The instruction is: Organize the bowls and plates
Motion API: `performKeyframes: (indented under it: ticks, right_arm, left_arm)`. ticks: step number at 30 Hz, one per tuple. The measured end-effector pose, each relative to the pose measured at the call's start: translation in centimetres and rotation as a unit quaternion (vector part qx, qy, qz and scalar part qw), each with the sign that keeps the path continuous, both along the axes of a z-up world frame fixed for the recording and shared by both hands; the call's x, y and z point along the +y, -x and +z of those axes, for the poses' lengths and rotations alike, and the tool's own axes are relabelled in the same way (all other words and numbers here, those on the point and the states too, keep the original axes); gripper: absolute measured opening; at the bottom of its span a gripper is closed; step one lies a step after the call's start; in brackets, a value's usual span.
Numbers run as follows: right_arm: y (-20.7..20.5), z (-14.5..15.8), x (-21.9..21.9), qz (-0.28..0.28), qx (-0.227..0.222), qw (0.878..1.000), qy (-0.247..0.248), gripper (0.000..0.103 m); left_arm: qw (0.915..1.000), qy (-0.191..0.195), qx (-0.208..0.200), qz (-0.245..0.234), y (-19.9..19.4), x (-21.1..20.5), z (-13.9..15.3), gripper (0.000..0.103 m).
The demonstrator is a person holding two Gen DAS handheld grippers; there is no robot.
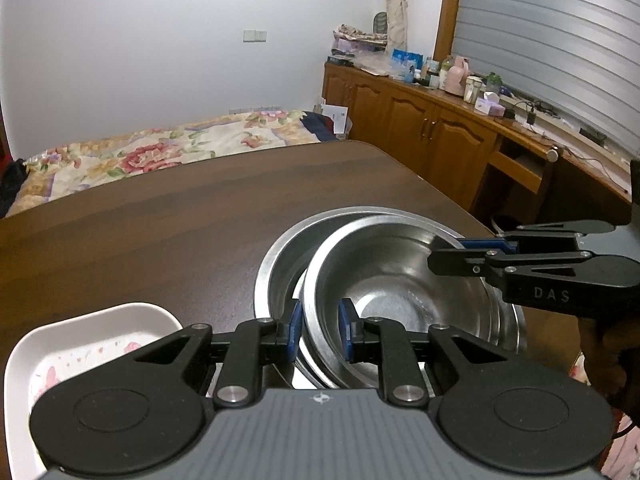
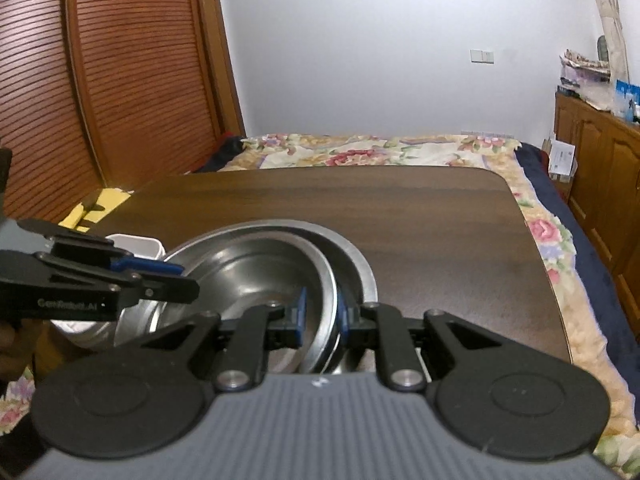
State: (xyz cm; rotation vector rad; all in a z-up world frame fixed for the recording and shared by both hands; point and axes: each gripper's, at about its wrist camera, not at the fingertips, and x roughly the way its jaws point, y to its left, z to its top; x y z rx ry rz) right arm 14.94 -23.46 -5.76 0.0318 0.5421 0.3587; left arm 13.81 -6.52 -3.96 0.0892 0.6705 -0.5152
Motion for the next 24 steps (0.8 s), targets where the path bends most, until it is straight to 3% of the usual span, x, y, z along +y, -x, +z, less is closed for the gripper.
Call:
performKeyframes:
  ticks: [17, 19, 24]
  right_arm:
    - [0.5, 0.7, -0.5, -0.024, -0.034, 0.999, -0.015, 0.018]
    - [0.6, 0.7, -0.6, -0.027, -0.037, 0.999, -0.015, 0.019]
    - [0.7, 0.4, -0.9, -0.043, -0.047, 0.998, -0.016, 0.041]
  left_arm:
    - [0.9987, 0.041, -0.022, 0.021, 0.5, 1.5, 0.9, 0.022]
    - [0.9985, 0.041, -0.027, 0.025, 0.6, 1.5, 1.0, 0.025]
    - [0.9976, 0.045, -0.037, 0.036, 0.5, 1.7, 0.9, 0.057]
